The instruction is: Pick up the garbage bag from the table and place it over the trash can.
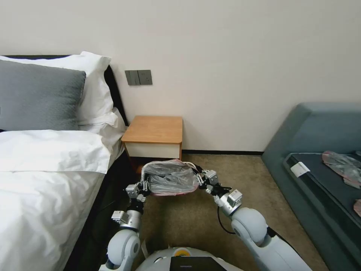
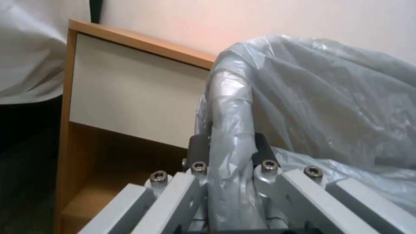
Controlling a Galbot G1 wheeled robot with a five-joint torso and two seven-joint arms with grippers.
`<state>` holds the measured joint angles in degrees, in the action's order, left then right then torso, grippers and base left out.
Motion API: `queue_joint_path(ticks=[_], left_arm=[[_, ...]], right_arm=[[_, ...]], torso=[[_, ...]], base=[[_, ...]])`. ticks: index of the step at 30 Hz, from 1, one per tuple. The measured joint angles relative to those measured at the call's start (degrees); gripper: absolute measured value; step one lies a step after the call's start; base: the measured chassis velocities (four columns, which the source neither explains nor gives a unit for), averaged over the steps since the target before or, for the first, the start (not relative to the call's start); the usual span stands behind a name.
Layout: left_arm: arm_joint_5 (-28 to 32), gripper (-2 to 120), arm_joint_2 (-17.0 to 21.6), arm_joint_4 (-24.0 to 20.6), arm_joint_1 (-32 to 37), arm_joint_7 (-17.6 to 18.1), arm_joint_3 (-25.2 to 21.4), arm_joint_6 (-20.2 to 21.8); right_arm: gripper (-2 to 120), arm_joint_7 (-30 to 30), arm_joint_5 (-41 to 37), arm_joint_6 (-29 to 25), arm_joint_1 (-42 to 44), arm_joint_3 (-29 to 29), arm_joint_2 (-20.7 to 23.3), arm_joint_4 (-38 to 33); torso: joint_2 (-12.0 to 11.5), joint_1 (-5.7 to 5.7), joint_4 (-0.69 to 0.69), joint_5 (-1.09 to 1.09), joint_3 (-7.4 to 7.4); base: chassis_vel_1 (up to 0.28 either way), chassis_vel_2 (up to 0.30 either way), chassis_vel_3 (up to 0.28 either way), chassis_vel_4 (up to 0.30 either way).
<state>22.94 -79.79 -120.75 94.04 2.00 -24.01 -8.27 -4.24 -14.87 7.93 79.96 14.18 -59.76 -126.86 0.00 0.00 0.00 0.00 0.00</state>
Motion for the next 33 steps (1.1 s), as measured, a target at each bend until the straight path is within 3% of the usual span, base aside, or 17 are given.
queue_joint_path(ticks=[6, 8, 18, 21, 28, 30, 33], left_arm=[[0.16, 4, 0.17, 0.18, -0.18, -0.02, 0.05, 0.04], [0.19, 4, 0.33, 0.32, -0.38, -0.13, 0.17, 0.11], [0.37, 4, 0.33, 0.86, -1.21, -0.29, 0.46, 0.47], [0.39, 4, 0.14, 0.94, -1.24, -0.29, 0.53, 0.52], [0.39, 4, 0.07, 0.95, -1.19, -0.29, 0.51, 0.53], [0.43, 4, 0.07, 0.95, -1.19, -0.29, 0.40, 0.55], [0.44, 4, 0.05, 0.95, -1.19, -0.29, 0.39, 0.55]], right_arm=[[3, 0.15, 0.43, 0.21, 0.20, 0.01, 0.01, -0.50], [15, 0.69, 0.71, 0.20, 0.23, 0.01, 0.02, -0.40], [46, 0.69, 3.71, -1.76, 1.83, 1.37, 1.06, -3.21], [61, -0.10, 6.08, -2.72, 2.12, 1.71, 1.49, -4.52], [82, -1.40, 8.94, -3.59, 1.69, 0.82, 1.56, -3.63], [98, -1.46, 11.91, -3.85, 1.49, -0.15, 1.16, -1.84], [89, -1.39, 13.47, -4.37, 1.50, -0.60, 0.92, -1.26]], torso=[[0.00, 0.00, 0.00, 0.00, 0.00], [0.00, 0.00, 0.00, 0.00, 0.00], [0.00, 0.00, 0.00, 0.00, 0.00], [0.00, 0.00, 0.00, 0.00, 0.00], [0.00, 0.00, 0.00, 0.01, 0.00], [0.00, 0.00, 0.00, 0.00, 0.00], [0.00, 0.00, 0.00, 0.01, 0.00]], base=[[0.000, 0.000, 0.000, 0.000], [0.000, 0.000, 0.000, 0.000], [0.000, 0.000, 0.000, 0.000], [0.000, 0.000, 0.000, 0.000], [0.000, 0.000, 0.000, 0.000], [0.000, 0.000, 0.000, 0.000], [0.000, 0.000, 0.000, 0.000]])
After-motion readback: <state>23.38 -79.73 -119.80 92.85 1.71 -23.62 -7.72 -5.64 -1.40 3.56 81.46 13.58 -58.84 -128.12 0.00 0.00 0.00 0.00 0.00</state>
